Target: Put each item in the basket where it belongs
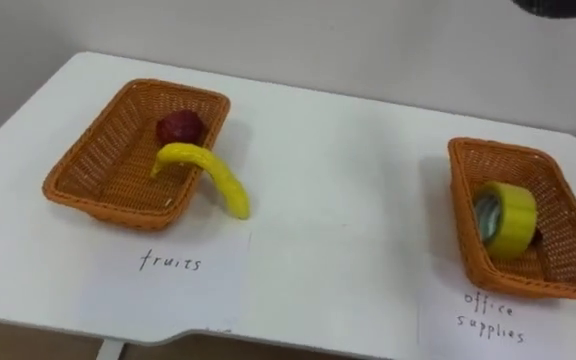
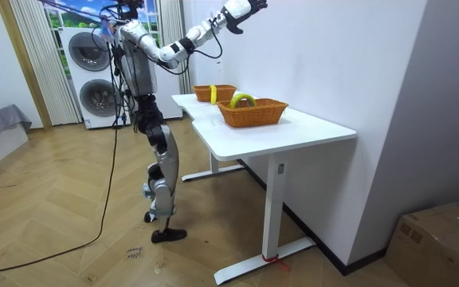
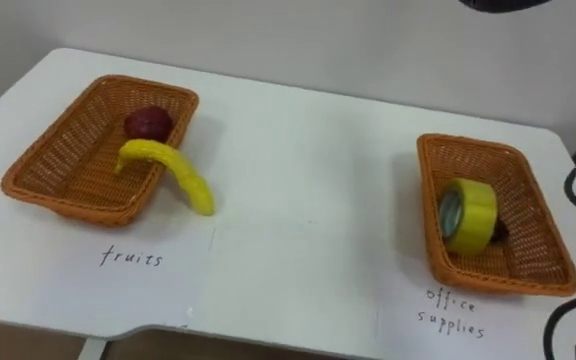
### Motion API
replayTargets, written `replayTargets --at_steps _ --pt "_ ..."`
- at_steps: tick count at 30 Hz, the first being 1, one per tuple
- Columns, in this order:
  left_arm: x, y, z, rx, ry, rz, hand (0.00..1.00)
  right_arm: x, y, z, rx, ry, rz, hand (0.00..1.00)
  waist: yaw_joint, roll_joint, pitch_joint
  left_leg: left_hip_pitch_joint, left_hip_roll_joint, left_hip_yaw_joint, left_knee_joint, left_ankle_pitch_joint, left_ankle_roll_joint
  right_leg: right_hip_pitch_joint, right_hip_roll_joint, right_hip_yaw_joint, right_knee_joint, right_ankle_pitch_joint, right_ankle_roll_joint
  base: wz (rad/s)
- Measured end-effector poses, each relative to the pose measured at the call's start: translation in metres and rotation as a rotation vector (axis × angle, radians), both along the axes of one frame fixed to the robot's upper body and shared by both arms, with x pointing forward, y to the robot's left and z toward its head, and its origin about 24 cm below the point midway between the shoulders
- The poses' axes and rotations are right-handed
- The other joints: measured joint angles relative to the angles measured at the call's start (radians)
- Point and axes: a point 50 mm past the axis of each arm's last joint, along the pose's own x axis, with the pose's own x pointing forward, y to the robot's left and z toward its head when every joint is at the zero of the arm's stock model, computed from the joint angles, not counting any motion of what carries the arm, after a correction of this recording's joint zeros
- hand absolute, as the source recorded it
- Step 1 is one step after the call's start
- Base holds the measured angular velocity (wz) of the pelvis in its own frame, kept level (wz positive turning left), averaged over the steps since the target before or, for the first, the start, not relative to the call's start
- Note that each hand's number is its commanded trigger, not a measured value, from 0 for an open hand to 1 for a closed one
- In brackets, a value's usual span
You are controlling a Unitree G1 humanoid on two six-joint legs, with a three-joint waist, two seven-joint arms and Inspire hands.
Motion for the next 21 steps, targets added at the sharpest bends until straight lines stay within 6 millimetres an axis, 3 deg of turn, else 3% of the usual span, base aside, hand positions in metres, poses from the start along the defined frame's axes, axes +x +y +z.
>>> replayTargets --at_steps 7,12,21 --pt "-0.006 0.003 -0.001 0.01 0.01 0.011 0.0 -0.021 -0.028 0.007 0.124 -0.129 -0.134 0.0 -0.058 0.014 0.0069 0.016 0.024 0.074 0.0 -0.021 -0.01 -0.01 0.027 0.068 0.0 0.007 -0.007 -0.31" --pt "-0.009 0.003 -0.003 0.029 0.021 0.022 0.0 -0.041 -0.05 -0.008 0.242 -0.154 -0.219 0.0 -0.104 0.018 0.0095 0.018 0.031 0.094 -0.002 -0.024 -0.015 -0.017 0.037 0.089 -0.001 0.008 -0.01 -0.13" --pt "-0.022 0.004 -0.004 0.086 0.041 0.05 0.0 -0.096 -0.095 -0.047 0.354 -0.186 -0.547 0.0 -0.124 0.017 0.0096 0.026 0.045 0.134 -0.008 -0.031 -0.025 -0.031 0.053 0.122 -0.003 0.009 -0.018 -0.14"
